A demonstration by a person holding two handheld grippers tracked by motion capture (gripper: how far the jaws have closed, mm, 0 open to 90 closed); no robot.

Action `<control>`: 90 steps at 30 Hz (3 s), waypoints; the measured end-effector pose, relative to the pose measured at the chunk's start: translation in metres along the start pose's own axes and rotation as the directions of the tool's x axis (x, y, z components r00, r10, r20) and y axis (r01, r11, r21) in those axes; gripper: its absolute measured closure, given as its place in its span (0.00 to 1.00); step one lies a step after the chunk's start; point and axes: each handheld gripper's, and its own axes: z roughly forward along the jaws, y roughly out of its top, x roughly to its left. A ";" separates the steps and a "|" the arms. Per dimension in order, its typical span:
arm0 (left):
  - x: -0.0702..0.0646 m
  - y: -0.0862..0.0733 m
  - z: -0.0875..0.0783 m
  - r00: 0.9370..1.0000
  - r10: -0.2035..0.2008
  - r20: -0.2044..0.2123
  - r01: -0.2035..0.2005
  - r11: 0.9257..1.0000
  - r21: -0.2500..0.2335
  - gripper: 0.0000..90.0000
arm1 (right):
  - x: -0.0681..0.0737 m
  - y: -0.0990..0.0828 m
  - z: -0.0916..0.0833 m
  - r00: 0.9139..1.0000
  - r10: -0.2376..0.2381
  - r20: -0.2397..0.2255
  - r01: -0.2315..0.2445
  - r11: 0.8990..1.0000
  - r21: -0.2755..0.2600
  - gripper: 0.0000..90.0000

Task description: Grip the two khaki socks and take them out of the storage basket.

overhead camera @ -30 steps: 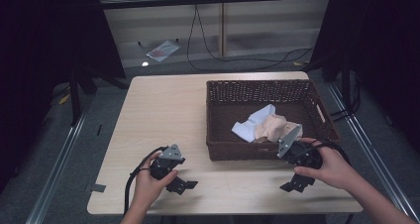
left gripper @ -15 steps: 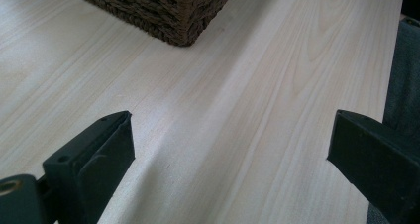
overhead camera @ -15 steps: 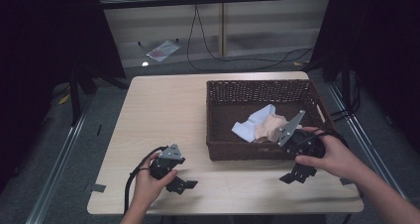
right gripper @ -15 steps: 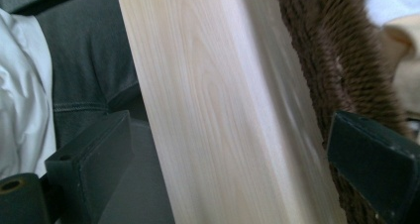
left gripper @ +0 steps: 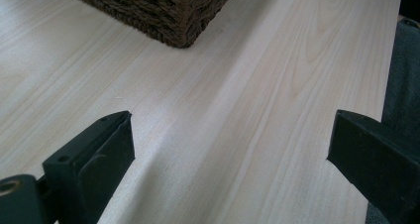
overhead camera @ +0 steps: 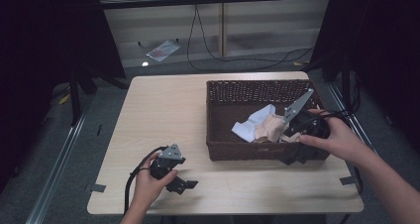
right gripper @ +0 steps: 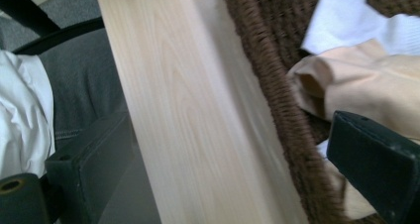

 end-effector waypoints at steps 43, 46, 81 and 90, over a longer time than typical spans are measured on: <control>0.001 0.000 0.000 1.000 0.004 0.008 -0.004 1.000 -0.002 0.05 | -0.119 0.001 0.075 0.948 0.241 0.208 -0.262 0.962 0.081 0.53; 0.001 0.001 0.000 1.000 0.006 0.011 -0.006 1.000 -0.004 0.05 | -0.121 0.001 0.077 0.957 0.223 0.185 -0.249 0.960 0.127 0.76; 0.000 0.001 -0.001 1.000 0.003 0.017 -0.003 1.000 -0.005 0.05 | -0.095 0.030 -0.014 0.975 0.208 0.083 -0.217 0.968 0.124 0.97; 0.000 0.001 0.000 1.000 -0.005 0.022 0.005 1.000 -0.011 0.05 | -0.091 0.032 -0.030 0.978 0.196 0.070 -0.203 0.972 0.115 0.96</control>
